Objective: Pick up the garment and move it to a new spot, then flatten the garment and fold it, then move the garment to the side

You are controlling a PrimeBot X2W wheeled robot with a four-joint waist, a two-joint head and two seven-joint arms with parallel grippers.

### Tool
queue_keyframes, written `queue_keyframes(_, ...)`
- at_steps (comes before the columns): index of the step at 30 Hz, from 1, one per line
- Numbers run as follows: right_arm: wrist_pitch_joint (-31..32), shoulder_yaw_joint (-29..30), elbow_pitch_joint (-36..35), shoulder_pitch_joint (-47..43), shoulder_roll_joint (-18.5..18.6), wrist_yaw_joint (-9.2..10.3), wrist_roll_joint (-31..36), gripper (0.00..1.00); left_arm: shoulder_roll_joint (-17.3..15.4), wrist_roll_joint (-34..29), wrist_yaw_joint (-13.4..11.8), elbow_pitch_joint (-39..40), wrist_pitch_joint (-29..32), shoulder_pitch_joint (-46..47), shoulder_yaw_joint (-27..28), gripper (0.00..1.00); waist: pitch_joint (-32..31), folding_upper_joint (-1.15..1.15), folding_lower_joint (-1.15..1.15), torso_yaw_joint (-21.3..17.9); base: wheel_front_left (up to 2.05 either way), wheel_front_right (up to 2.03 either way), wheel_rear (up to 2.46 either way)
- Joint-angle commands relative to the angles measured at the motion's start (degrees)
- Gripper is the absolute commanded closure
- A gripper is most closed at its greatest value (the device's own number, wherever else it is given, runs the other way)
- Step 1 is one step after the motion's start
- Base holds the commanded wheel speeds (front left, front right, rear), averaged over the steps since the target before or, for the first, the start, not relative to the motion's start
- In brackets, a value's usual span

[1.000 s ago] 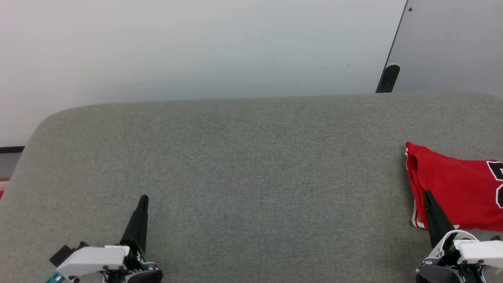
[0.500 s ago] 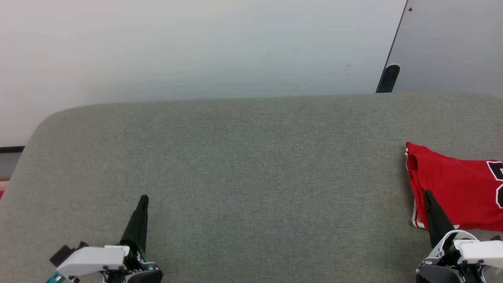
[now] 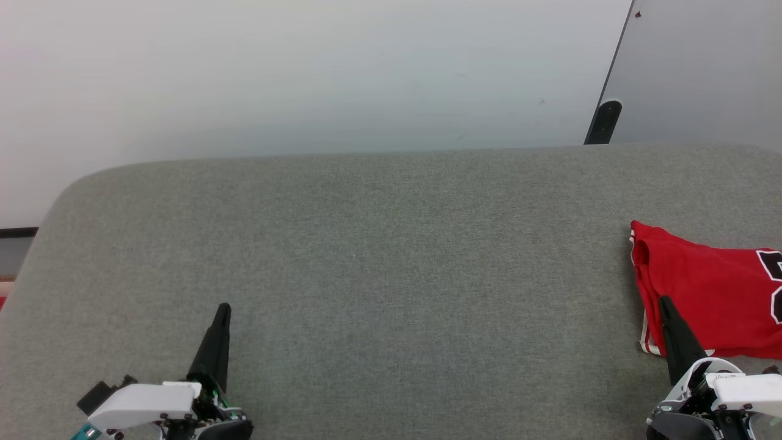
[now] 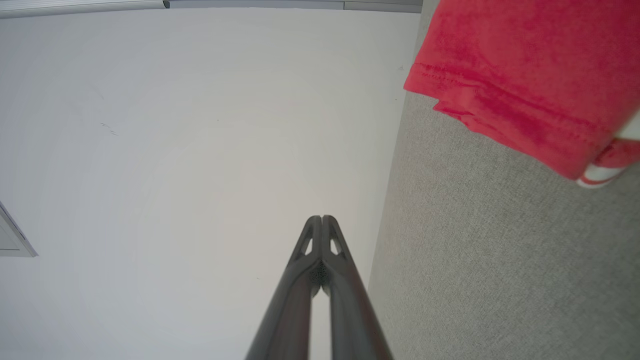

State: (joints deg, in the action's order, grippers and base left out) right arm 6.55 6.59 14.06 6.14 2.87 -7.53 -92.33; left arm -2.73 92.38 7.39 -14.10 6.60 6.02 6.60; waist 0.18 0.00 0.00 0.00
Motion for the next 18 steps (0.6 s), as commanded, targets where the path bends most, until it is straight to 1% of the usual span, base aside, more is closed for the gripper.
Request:
queue_keyframes(1, 0.0, 0.0, 0.0, 0.2, -0.1, 0.08, -0.2, 1.0, -0.1, 0.0, 0.3, 0.0, 0.1, 0.6, 0.1, 1.0, 0.0, 0.0, 0.0, 0.0, 0.0, 0.0, 0.0)
queue_keyframes(18, 0.0, 0.0, 0.0, 0.2, -0.1, 0.08, -0.2, 1.0, -0.1, 0.0, 0.3, 0.0, 0.1, 0.6, 0.1, 1.0, 0.0, 0.0, 0.0, 0.0, 0.0, 0.0, 0.0)
